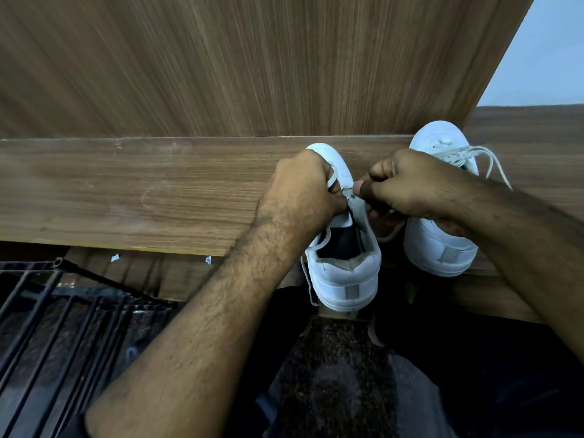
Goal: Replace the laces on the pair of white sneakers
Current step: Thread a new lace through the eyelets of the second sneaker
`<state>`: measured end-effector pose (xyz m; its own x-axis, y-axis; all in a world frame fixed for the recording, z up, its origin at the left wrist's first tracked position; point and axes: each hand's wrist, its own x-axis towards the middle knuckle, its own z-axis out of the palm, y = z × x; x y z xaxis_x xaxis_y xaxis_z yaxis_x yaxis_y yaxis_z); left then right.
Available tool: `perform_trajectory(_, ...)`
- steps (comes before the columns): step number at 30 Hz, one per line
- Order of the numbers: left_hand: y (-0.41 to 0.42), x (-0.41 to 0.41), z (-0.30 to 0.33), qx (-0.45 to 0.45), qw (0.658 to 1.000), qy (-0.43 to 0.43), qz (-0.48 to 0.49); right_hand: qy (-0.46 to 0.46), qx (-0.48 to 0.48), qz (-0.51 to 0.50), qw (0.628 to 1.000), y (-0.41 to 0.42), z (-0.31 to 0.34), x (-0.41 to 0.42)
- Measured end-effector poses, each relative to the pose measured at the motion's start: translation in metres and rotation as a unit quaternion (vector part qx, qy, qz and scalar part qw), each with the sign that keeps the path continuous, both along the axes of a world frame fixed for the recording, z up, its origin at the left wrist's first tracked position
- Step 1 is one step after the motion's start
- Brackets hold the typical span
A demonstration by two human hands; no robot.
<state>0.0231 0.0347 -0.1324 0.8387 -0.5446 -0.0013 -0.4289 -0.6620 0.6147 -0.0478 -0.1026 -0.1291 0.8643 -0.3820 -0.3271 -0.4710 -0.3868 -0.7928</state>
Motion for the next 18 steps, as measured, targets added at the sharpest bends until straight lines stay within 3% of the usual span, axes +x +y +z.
perform_trajectory(4,-0.002,0.001,0.000,0.030,0.999,-0.017,-0.015,-0.013,-0.020,0.009,1.000,-0.002,-0.001,-0.001)
perform_trajectory(10,-0.001,-0.006,0.003,0.083,0.985,-0.140,-0.058,-0.022,-0.042,0.019,0.999,-0.004,0.000,-0.003)
perform_trajectory(14,0.002,0.004,-0.001,0.013,0.997,-0.054,-0.050,-0.019,-0.036,0.028,0.999,-0.003,0.003,-0.004)
perform_trajectory(18,-0.003,0.005,-0.008,-0.002,0.998,-0.048,-0.048,-0.007,-0.020,0.022,1.000,-0.001,0.001,-0.003)
